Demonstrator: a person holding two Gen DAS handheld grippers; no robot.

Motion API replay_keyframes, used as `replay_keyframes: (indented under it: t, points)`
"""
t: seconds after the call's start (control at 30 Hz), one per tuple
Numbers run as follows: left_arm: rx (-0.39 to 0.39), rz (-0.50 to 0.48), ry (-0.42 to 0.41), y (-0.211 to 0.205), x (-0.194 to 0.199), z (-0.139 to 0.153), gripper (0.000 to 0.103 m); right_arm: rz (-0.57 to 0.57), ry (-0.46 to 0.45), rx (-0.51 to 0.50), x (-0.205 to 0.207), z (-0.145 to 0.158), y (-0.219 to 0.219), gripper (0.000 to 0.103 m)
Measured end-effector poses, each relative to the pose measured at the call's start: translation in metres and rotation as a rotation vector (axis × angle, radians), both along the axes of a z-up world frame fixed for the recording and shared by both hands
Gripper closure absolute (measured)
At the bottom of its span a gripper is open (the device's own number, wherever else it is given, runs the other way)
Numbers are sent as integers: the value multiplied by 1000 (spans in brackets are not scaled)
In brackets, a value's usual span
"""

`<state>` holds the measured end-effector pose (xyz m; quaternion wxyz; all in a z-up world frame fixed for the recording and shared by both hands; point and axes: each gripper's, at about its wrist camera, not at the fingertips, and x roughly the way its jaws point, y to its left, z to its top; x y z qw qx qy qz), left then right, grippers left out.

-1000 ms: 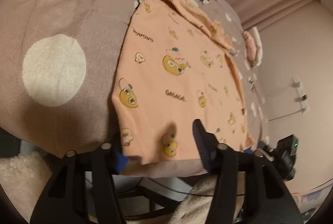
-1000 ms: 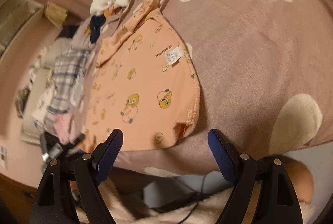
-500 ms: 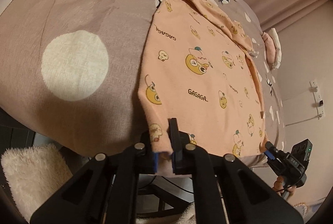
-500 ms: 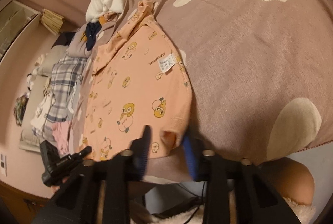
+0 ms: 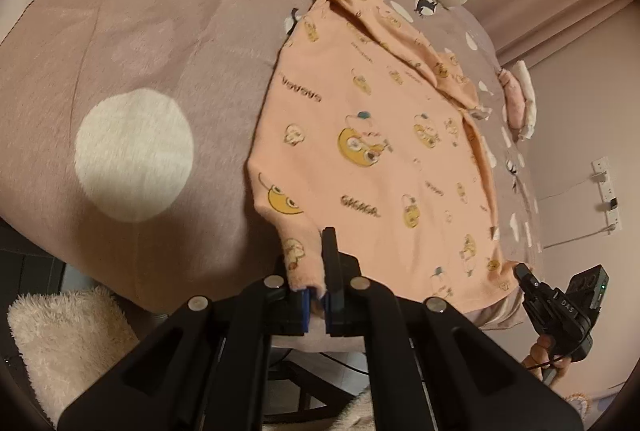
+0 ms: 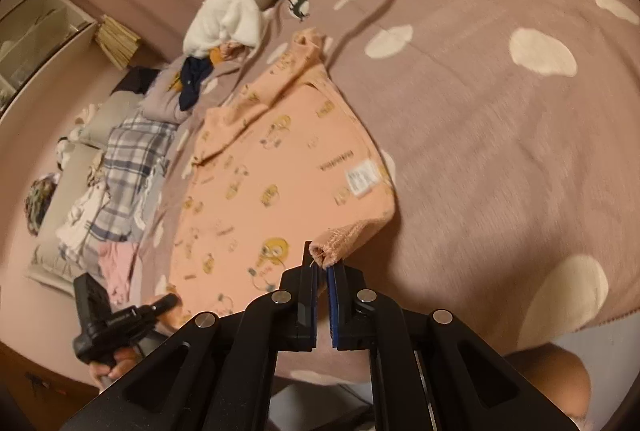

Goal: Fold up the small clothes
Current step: 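Lift the hem with both tools and fold it toward the collar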

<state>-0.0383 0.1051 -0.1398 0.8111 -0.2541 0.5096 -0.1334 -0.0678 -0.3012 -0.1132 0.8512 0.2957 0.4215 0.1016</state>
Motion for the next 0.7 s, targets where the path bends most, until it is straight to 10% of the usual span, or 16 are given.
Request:
replay_keyframes:
  t: [0.7]
  points:
    - [-106,58,-132,-3,76,58,100,46,-82,-48,80,49,1,96]
